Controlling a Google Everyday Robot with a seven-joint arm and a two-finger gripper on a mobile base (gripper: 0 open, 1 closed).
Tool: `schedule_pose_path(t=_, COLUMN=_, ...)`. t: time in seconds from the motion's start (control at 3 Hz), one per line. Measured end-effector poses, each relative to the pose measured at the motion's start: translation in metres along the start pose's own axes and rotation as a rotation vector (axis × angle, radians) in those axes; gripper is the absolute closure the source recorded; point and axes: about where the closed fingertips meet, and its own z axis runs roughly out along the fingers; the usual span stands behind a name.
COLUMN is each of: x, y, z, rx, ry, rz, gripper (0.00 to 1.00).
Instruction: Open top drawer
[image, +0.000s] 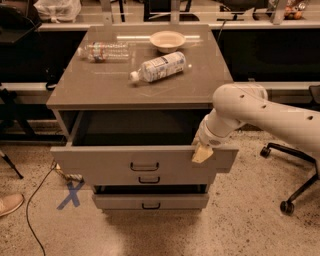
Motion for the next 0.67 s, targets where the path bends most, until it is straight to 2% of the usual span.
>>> schedule_pose_path(t=0.33, x=0.0, y=0.0, z=0.0, rx=0.0, ry=0.0, rz=0.0, gripper=1.0)
schedule_pose_path(t=0.67, x=0.012, y=0.022, z=-0.001, rx=-0.004, ry=0.008, rz=0.014, gripper=1.0)
